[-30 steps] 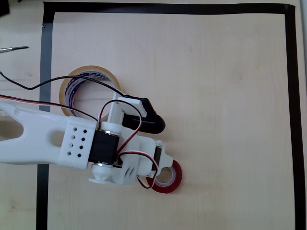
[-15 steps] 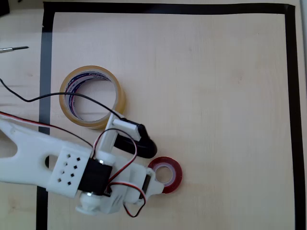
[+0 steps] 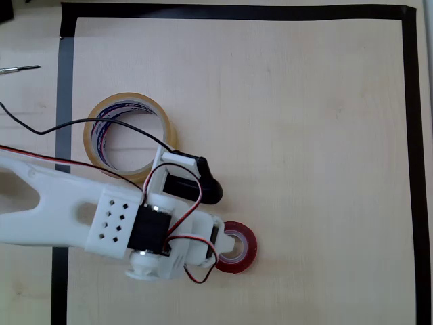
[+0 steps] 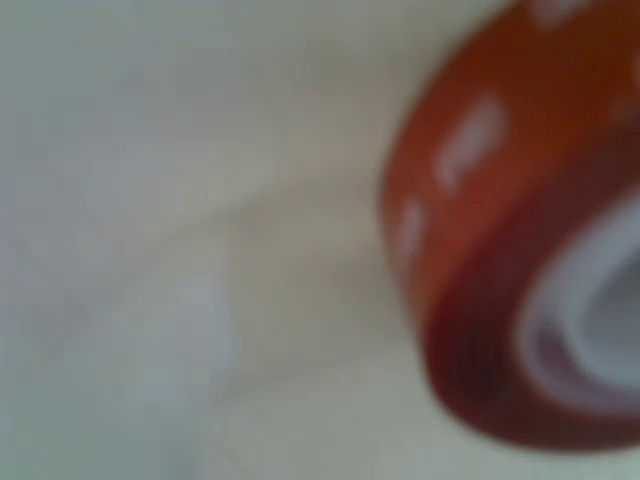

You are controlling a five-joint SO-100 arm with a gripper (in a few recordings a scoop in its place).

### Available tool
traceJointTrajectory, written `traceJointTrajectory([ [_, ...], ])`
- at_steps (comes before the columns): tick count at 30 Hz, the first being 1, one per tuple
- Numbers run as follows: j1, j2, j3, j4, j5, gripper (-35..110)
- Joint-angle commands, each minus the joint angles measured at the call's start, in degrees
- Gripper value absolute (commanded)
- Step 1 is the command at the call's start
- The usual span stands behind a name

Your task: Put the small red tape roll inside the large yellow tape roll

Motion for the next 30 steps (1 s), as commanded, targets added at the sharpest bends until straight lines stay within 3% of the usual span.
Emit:
traceJointTrajectory([
  [1,-0.18,0.97,-4.83,0.26,-2.11,23],
  [7,-0.35,-1.67,-5.80,1.58,-3.25,23],
  [11,-0.62,-8.09,-14.15,9.05,-3.34,23],
  [14,-0.62,-15.29,-25.58,17.49,-3.34,4],
  [19,0.00,-31.99,-57.83,34.80,-3.34,0],
  [30,1.67,-31.03,-80.60,34.72,-3.34,0],
])
